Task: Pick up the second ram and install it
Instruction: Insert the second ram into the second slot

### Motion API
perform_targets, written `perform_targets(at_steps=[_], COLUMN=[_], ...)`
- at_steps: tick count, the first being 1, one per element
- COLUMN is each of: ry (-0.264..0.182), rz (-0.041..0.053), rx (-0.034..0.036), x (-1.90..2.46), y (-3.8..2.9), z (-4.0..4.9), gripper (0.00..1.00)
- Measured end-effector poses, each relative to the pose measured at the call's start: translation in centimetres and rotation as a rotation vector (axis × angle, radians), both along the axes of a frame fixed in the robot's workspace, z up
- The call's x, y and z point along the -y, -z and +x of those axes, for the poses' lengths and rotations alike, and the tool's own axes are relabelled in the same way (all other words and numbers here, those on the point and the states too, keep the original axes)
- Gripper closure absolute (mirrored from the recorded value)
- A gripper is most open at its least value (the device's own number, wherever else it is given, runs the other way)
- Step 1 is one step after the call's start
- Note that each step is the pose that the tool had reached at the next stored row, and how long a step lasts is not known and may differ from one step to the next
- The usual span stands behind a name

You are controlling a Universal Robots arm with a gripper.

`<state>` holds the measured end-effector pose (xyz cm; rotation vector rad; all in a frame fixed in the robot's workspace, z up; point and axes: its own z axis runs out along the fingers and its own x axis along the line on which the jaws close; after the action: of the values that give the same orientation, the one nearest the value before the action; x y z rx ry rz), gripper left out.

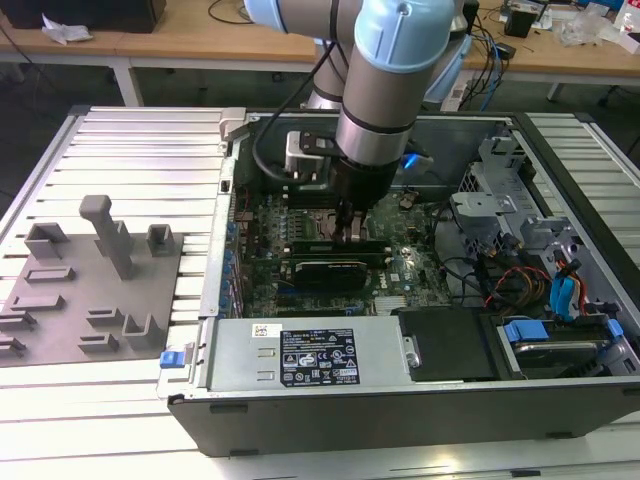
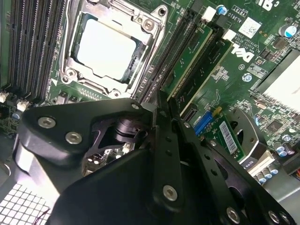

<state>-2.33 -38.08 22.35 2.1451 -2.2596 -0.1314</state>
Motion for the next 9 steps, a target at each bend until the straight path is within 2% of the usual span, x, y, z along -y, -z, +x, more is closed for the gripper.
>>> perform_targets(at_steps=[4, 5, 6, 8, 9], ry=[0.000, 0.000, 0.000, 0.000, 0.000], rz=[0.0011, 0.0007, 0.0002, 0.0003, -0.0007], rx=[0.0008, 0.0002, 0.0000, 0.0007, 0.0013], x=[-0.02, -0.01, 0.00, -0.07, -0.29], y=[0.07, 0.05, -0.07, -1.69, -2.46], z=[0.02, 0.01, 0.00, -0.01, -0.02], gripper=[0.85, 0.79, 0.79, 0.79, 0.79])
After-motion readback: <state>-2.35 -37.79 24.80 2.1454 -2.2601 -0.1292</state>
